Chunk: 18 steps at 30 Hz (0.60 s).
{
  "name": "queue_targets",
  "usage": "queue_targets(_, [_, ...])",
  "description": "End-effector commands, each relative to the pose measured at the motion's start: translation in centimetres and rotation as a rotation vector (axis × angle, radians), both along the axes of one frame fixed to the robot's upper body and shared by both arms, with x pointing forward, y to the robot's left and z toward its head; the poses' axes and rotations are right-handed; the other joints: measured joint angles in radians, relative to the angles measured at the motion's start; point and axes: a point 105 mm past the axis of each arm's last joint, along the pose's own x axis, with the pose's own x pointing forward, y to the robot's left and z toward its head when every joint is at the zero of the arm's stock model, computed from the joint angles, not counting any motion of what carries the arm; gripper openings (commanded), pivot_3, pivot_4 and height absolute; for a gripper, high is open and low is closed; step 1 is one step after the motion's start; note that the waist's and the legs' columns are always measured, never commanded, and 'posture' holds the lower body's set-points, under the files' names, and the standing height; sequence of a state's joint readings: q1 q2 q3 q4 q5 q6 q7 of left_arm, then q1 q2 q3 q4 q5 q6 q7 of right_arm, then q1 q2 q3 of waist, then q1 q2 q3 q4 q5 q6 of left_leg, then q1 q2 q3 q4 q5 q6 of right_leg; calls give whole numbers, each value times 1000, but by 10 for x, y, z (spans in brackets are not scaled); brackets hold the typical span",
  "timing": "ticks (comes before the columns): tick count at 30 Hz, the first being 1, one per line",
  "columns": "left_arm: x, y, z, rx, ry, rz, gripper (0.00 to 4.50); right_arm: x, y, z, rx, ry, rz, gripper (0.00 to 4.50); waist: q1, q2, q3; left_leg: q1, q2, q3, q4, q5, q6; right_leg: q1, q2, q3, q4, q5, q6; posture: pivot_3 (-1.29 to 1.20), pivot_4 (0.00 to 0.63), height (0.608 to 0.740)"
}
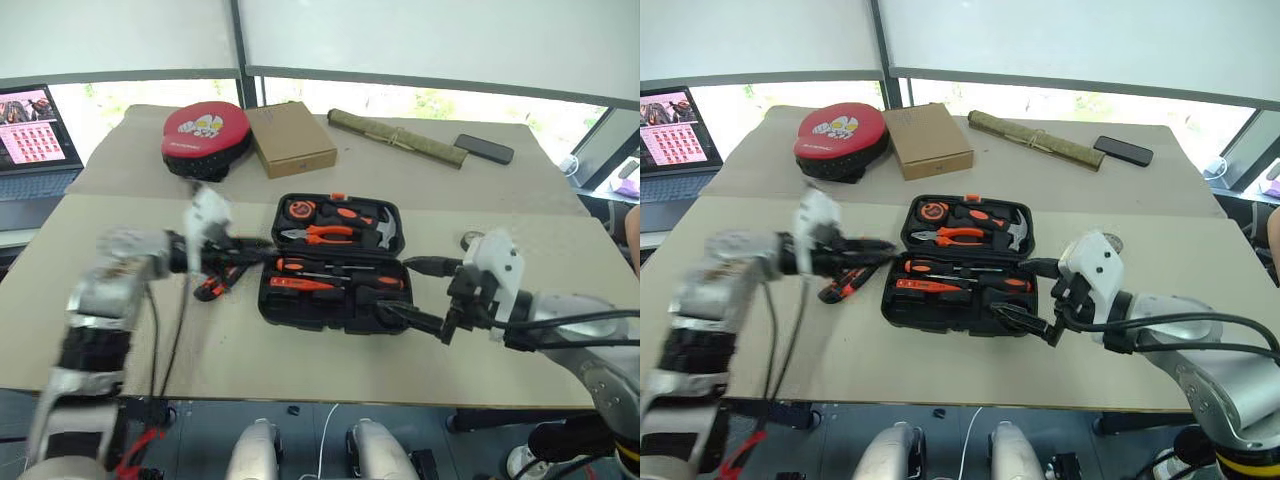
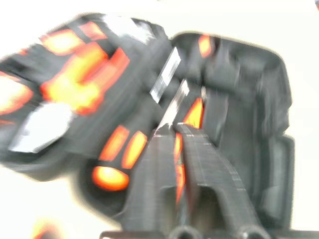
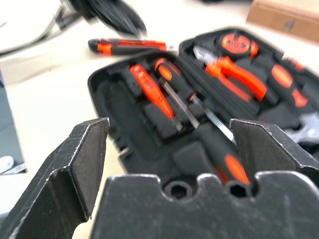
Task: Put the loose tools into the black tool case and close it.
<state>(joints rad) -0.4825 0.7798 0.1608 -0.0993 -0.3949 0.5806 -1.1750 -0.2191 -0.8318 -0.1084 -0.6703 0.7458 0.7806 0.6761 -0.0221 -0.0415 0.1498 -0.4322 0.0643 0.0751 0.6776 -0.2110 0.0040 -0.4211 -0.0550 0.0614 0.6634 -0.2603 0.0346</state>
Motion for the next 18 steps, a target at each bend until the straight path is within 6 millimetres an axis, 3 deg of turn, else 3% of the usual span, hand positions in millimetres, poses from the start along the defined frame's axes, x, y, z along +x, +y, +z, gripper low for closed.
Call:
queue_targets(1, [-25,69,-14,66,65,292,2442,1,10,9,-11,-44,120,4500,-17,0,0,3,0,2,-3,0,0,0,0,4,0,0,0,0,150,740])
queue_targets(4, [-40,104,-30,122,108,436,3606,2,16,8,-33,-44,187,4500,-9,-3,2,4,1,4,-5,0,0,0,0,3,0,-1,-1,0,150,740])
queue_targets(6, [-47,118,-38,159,129,489,4324,3,19,8,-41,-46,216,4500,4,-4,2,3,1,8,-4,1,-1,0,-1,0,0,-1,-2,0,150,740])
queue_targets(7, [-49,120,-40,176,134,496,4462,4,20,8,-42,-48,225,4500,11,-4,2,3,1,9,-4,1,-1,0,-1,0,-1,-1,-2,0,150,740])
queue_targets(12, [-34,96,-33,164,135,455,4462,6,21,8,-43,-52,234,4500,36,-4,2,3,1,11,-3,0,-1,0,-4,-1,-2,-1,-2,0,150,740])
queue_targets(15, [-9,80,-44,258,189,461,4462,2,21,8,-33,-42,222,4500,43,-4,2,2,0,11,-2,1,-1,0,-3,-2,-1,-1,-2,0,150,740])
queue_targets(18, [11,56,-42,262,218,412,4462,-3,20,5,-38,-39,208,4500,38,-4,2,1,0,11,-2,1,-1,0,-2,-1,0,-1,-2,0,150,740])
